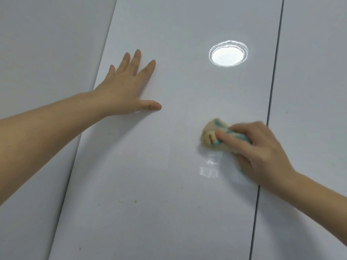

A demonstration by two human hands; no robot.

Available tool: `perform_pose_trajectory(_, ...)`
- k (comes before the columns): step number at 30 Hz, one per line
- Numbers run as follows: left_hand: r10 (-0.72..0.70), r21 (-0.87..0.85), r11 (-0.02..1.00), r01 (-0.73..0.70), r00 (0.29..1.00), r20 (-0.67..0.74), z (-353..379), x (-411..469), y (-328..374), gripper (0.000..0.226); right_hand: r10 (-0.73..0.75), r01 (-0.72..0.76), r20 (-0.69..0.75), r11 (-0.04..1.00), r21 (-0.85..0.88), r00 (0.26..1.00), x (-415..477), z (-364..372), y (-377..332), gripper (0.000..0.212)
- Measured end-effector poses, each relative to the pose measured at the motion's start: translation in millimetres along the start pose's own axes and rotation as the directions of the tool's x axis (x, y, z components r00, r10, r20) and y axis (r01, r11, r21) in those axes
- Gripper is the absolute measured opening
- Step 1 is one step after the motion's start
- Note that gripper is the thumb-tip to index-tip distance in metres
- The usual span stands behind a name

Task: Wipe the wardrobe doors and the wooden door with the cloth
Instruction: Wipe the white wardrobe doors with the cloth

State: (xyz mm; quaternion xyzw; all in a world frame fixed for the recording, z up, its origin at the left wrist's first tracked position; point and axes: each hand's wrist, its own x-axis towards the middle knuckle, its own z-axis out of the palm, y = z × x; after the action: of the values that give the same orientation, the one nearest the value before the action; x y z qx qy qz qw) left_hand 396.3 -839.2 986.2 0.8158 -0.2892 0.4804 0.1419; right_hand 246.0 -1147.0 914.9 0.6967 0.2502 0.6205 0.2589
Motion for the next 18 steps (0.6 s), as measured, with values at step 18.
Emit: perform_pose_trajectory(18, 0.228, 0.204, 0.951, -0.231, 0.973, 0.034, -29, 5, -42, 0.091, -0.132, 0.132, 0.019, 0.991, 0.039, 0.991, 55, 64, -88, 0.051)
